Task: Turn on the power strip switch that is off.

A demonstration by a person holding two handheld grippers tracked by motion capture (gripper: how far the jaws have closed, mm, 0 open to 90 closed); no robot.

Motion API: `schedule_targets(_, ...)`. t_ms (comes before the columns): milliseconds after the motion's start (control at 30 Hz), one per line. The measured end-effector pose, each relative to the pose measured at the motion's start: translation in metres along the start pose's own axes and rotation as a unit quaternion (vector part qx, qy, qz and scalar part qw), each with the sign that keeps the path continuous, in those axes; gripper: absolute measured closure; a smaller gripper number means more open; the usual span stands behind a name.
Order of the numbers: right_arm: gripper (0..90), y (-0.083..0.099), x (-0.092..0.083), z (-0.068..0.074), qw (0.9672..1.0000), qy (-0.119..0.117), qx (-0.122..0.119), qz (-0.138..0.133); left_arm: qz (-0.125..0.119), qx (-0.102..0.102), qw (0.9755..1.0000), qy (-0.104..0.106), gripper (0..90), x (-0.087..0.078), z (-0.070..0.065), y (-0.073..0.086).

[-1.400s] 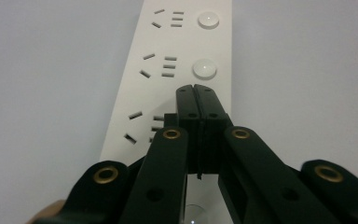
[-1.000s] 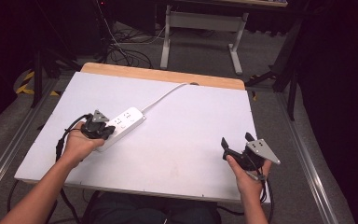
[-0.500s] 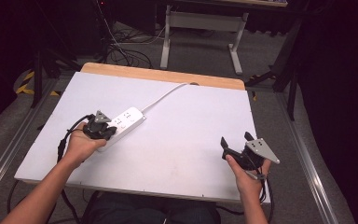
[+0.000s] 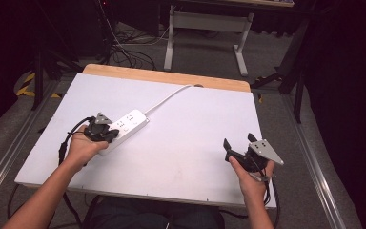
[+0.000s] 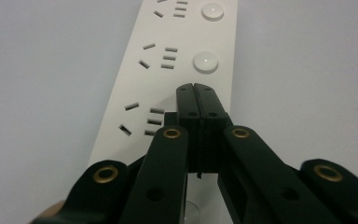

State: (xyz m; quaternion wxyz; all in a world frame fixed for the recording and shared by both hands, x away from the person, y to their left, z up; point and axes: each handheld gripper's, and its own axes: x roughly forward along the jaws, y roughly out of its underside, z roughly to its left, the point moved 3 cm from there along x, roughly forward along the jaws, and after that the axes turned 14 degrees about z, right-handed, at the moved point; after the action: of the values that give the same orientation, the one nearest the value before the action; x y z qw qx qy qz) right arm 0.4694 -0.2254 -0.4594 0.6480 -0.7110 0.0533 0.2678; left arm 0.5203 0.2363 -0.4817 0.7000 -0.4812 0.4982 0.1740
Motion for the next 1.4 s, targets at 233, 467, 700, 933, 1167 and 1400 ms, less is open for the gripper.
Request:
schedule_targets(233,9.1,-0.0009,0.0008,0.0012,1.0000,-0.003,-0.001,-0.002,0.002,0.000,1.0000,-0.001,90.0,0.0000,-0.0009,-0.0003)
schedule_targets(467,9.2,-0.0020,-0.0012,0.0024,1.0000,-0.001,-0.001,-0.003,0.001,0.003,1.0000,-0.007,90.0,0.0001,-0.0022,-0.0003)
schedule_targets(700,9.3,-0.0023,0.0009,0.0029,1.0000,-0.003,0.000,-0.001,0.002,0.000,1.0000,-0.002,90.0,0.0001,-0.0016,-0.0001)
schedule_targets(933,9.3,-0.0025,0.0002,0.0029,1.0000,-0.001,-0.001,-0.001,0.001,-0.004,1.0000,0.000,90.0,0.0000,-0.0011,-0.0005)
schedule_targets(1167,9.4,-0.0029,0.0007,0.0031,1.0000,-0.002,-0.002,-0.001,0.003,0.002,0.9999,-0.011,90.0,-0.0001,-0.0030,-0.0004)
schedule_targets(1400,9.4,-0.0029,0.0010,0.0032,1.0000,-0.002,-0.002,-0.001,0.003,0.004,0.9998,-0.018,90.0,-0.0011,-0.0043,0.0004)
